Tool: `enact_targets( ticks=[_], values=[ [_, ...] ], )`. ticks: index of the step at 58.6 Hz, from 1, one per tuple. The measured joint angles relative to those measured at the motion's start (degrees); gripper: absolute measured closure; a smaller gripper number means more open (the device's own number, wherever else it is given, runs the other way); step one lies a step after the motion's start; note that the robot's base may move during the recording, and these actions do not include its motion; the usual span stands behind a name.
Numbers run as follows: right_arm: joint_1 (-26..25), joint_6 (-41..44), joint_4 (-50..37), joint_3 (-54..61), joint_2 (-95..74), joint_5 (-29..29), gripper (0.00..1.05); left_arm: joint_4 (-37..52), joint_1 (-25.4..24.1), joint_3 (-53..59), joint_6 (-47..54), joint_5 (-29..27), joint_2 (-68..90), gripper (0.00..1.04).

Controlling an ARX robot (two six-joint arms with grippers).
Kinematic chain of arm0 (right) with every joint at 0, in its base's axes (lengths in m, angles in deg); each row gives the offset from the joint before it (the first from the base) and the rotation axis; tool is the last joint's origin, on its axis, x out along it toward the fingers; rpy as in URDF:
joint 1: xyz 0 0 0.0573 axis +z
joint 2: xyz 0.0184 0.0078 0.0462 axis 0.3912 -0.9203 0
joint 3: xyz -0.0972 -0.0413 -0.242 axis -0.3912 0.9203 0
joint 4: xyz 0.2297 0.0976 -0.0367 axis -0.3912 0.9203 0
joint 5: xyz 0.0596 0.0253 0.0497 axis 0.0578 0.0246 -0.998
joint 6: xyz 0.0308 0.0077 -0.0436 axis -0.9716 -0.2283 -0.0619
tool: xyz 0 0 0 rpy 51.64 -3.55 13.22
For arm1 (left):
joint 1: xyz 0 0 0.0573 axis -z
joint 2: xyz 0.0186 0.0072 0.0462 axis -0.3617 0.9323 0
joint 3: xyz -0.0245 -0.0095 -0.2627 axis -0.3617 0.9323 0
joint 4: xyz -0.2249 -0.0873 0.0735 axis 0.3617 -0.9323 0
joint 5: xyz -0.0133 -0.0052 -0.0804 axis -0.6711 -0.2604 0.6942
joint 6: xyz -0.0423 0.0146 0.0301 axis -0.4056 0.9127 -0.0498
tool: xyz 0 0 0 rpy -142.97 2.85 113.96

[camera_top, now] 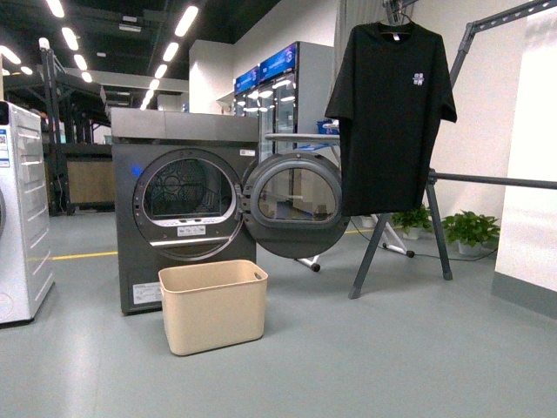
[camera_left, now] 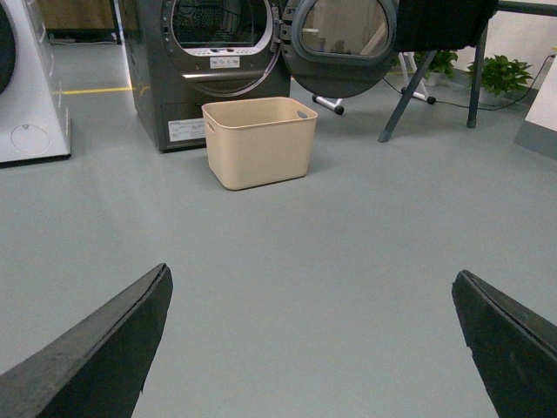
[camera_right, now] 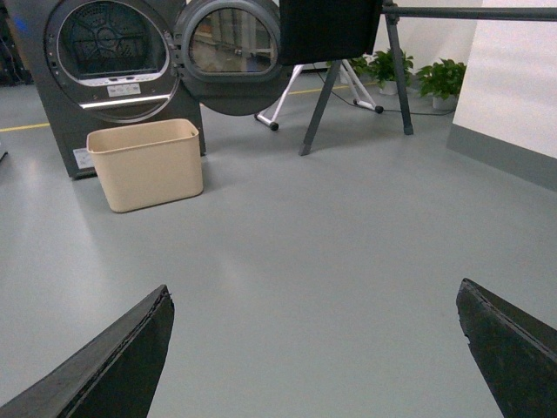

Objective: Move hamper under clothes hanger

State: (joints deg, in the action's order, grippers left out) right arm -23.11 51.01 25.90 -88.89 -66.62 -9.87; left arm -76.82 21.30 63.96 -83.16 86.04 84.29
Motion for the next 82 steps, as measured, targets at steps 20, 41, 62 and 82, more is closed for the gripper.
enact_targets(
  ticks=[20, 41, 62, 82],
  values=[
    [0.0, 0.0, 0.0, 0.0, 0.0, 0.0, 0.08, 0.0, 0.0, 0.0, 0.0, 0.0, 0.0, 0.07],
    [0.0, 0.0, 0.0, 0.0, 0.0, -0.1, 0.08, 0.0, 0.0, 0.0, 0.0, 0.0, 0.0, 0.07],
    [0.0, 0.0, 0.0, 0.0, 0.0, 0.0, 0.08, 0.0, 0.0, 0.0, 0.0, 0.0, 0.0, 0.07],
    [0.0, 0.0, 0.0, 0.0, 0.0, 0.0, 0.08, 0.0, 0.0, 0.0, 0.0, 0.0, 0.0, 0.07]
  ],
)
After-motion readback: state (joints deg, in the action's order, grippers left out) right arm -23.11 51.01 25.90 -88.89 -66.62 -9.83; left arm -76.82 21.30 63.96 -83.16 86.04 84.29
